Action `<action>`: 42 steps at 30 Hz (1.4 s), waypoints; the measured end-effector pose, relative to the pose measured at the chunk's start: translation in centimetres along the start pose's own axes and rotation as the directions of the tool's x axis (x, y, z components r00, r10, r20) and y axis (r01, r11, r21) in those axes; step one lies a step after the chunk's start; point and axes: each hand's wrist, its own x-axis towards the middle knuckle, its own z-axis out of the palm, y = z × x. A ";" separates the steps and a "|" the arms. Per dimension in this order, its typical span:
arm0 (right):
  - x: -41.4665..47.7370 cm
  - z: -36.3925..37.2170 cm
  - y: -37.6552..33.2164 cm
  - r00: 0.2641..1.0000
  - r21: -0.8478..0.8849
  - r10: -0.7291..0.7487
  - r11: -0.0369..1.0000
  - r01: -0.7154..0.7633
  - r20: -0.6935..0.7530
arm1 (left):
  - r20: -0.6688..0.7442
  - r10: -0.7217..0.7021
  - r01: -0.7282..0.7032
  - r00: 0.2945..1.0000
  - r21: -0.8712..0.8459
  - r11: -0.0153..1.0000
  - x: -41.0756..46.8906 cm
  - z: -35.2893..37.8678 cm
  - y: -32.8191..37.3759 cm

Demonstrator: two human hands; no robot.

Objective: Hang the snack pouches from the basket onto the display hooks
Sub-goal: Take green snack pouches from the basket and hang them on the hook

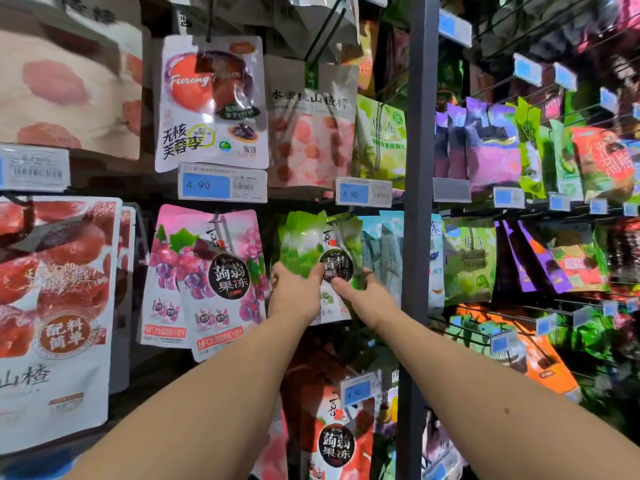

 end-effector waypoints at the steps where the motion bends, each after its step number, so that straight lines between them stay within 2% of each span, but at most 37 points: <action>1: -0.1 0.2 0.1 1.000 -0.012 -0.012 1.000 0.012 -0.021 | -0.016 0.011 -0.011 1.000 0.006 1.000 0.0 0.1 -0.2; 5: -0.6 0.8 0.1 0.994 -0.017 -0.042 0.999 0.040 -0.098 | -0.097 0.059 -0.066 0.993 -0.064 0.996 -0.7 0.3 0.0; 8: -2.0 0.6 0.0 0.993 0.001 -0.051 0.999 0.052 -0.109 | -0.191 0.192 -0.216 0.963 -0.112 0.970 -1.7 0.3 -0.1; 13: -5.4 -0.1 -0.7 0.994 0.034 -0.012 0.999 0.016 -0.108 | -0.284 0.427 -0.429 0.859 0.058 0.902 -3.9 -0.5 0.0; 15: -7.2 -0.6 -0.9 0.994 0.013 -0.024 1.000 0.025 -0.111 | -0.301 0.472 -0.450 0.829 0.142 0.882 -5.1 -0.9 0.0; 18: -10.0 -1.4 -0.8 0.991 -0.037 0.025 0.999 -0.030 -0.134 | -0.267 0.480 -0.452 0.835 0.163 0.877 -7.7 -1.4 -0.6; 24: -18.4 -3.3 1.1 0.987 -0.095 0.126 0.986 -0.136 -0.102 | -0.096 0.414 -0.401 0.905 0.129 0.907 -15.6 -2.3 -2.8; 28: -24.9 -4.4 2.1 0.977 -0.119 0.184 0.973 -0.196 -0.104 | 0.130 0.367 -0.379 0.921 0.092 0.921 -21.3 -2.9 -4.4; 32: -32.3 -5.0 3.1 0.958 -0.168 0.266 0.945 -0.280 -0.103 | 0.372 0.353 -0.378 0.859 -0.005 0.926 -27.4 -3.7 -6.3; 35: -37.4 -4.8 4.7 0.929 -0.193 0.347 0.910 -0.367 -0.131 | 0.534 0.309 -0.377 0.787 0.021 0.926 -31.7 -4.0 -8.4; 39: -41.8 -5.0 8.0 0.867 -0.251 0.483 0.831 -0.497 -0.120 | 0.689 0.233 -0.389 0.686 0.077 0.918 -35.3 -3.3 -11.5; 42: -43.2 -5.5 11.0 0.816 -0.328 0.569 0.756 -0.567 -0.101 | 0.750 0.166 -0.372 0.641 0.114 0.921 -36.5 -1.2 -12.9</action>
